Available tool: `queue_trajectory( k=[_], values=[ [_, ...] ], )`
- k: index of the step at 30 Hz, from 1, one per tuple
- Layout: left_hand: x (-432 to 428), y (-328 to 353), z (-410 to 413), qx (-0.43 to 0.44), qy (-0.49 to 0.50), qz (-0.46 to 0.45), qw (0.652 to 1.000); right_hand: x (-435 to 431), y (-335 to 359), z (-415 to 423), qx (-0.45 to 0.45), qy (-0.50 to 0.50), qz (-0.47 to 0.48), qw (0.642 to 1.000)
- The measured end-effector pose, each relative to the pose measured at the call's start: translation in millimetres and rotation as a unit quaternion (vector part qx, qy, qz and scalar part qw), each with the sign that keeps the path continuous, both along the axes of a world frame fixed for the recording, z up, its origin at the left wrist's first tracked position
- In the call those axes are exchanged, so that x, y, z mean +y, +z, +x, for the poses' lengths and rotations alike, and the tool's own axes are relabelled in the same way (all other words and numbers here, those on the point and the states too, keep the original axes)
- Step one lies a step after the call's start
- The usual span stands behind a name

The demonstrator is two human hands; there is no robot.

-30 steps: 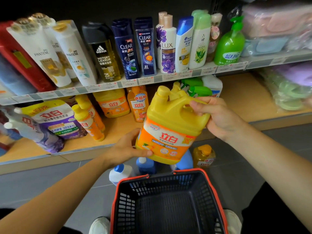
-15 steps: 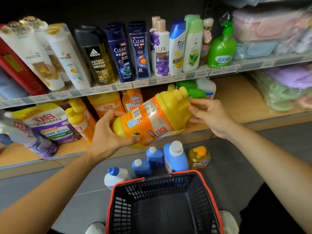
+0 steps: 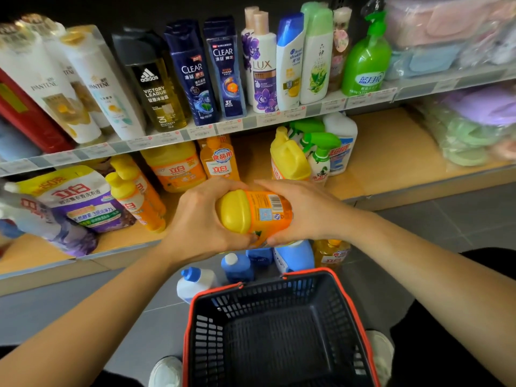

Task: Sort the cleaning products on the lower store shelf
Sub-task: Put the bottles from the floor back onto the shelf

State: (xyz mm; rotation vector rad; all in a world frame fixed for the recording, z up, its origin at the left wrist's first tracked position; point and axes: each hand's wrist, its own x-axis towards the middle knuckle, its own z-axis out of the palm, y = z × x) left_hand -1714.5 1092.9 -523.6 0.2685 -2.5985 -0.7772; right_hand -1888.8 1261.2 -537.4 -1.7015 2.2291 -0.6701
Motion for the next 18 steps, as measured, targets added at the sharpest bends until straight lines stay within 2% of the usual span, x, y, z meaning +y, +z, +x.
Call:
queue_trajectory(
  k=[4,9,13,15,18],
  values=[
    [7.3,1.7,-0.6,0.010,-0.016,-0.009,1.000,1.8,-2.8,-1.6,-0.068,0.025,-0.031,0.997],
    [8.0,7.1,-3.7,0.037,-0.063,0.039,0.997,6.3,-8.3,-1.9,-0.210,0.014,-0.087,0.974],
    [9.6,7.5,-2.7,0.070,-0.089,0.060,0.992,9.7,-8.4,-0.5,-0.258,-0.003,-0.104,0.961],
    [10.2,4.6,0.0,0.096,-0.096,0.035,0.990,11.0,-9.1,0.4,-0.265,-0.011,-0.102,0.959],
    [9.0,0.4,2.5,0.141,-0.119,-0.071,0.980,13.9,-11.0,1.0,-0.280,-0.023,-0.102,0.954]
  ],
)
